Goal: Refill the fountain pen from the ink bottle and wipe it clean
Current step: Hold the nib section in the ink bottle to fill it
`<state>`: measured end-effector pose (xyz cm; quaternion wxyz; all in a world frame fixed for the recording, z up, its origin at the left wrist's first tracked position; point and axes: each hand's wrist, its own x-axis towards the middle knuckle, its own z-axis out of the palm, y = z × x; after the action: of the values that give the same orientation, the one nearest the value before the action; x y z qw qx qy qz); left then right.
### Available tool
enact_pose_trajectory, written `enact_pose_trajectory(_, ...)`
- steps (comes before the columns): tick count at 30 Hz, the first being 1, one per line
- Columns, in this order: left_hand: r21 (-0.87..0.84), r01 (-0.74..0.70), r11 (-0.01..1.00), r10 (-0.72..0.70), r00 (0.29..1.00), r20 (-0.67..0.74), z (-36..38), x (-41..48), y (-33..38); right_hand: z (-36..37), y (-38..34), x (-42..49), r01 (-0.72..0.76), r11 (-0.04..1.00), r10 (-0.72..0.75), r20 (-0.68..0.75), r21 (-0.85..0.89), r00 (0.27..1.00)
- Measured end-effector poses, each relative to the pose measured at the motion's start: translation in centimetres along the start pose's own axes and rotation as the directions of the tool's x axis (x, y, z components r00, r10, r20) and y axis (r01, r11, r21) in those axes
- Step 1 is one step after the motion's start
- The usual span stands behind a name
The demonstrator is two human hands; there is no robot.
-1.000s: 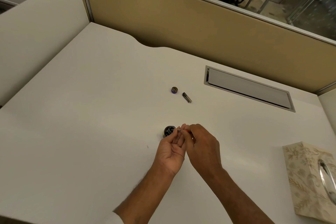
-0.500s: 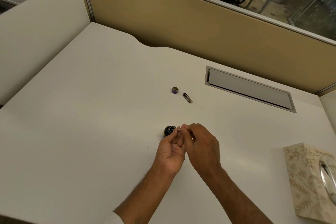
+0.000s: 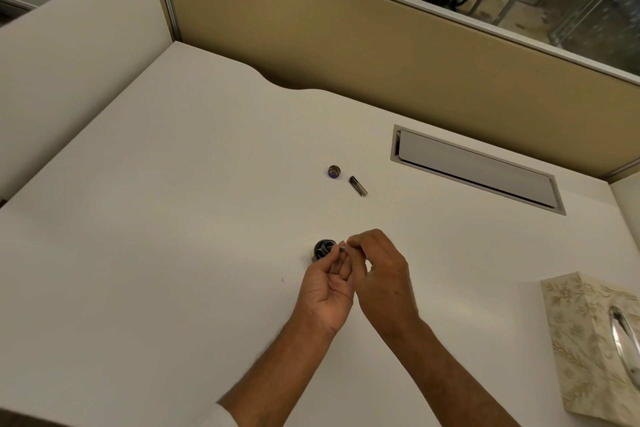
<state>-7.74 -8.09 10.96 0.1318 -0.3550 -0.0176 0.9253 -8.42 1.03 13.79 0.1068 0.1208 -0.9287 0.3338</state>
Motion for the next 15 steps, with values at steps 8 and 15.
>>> enact_pose_trajectory(8,0.01,-0.015,1.0,0.015,1.0,-0.001,-0.04,0.18,0.0,-0.31,-0.07,-0.04,0.006,1.0,-0.006,0.026,-0.011,1.0)
enact_pose_trajectory(15,0.03,-0.013,0.999,0.013,1.0,0.001,0.03,0.11,0.11,-0.39,-0.07,-0.12,0.007,1.0,-0.007,0.017,-0.002,1.0)
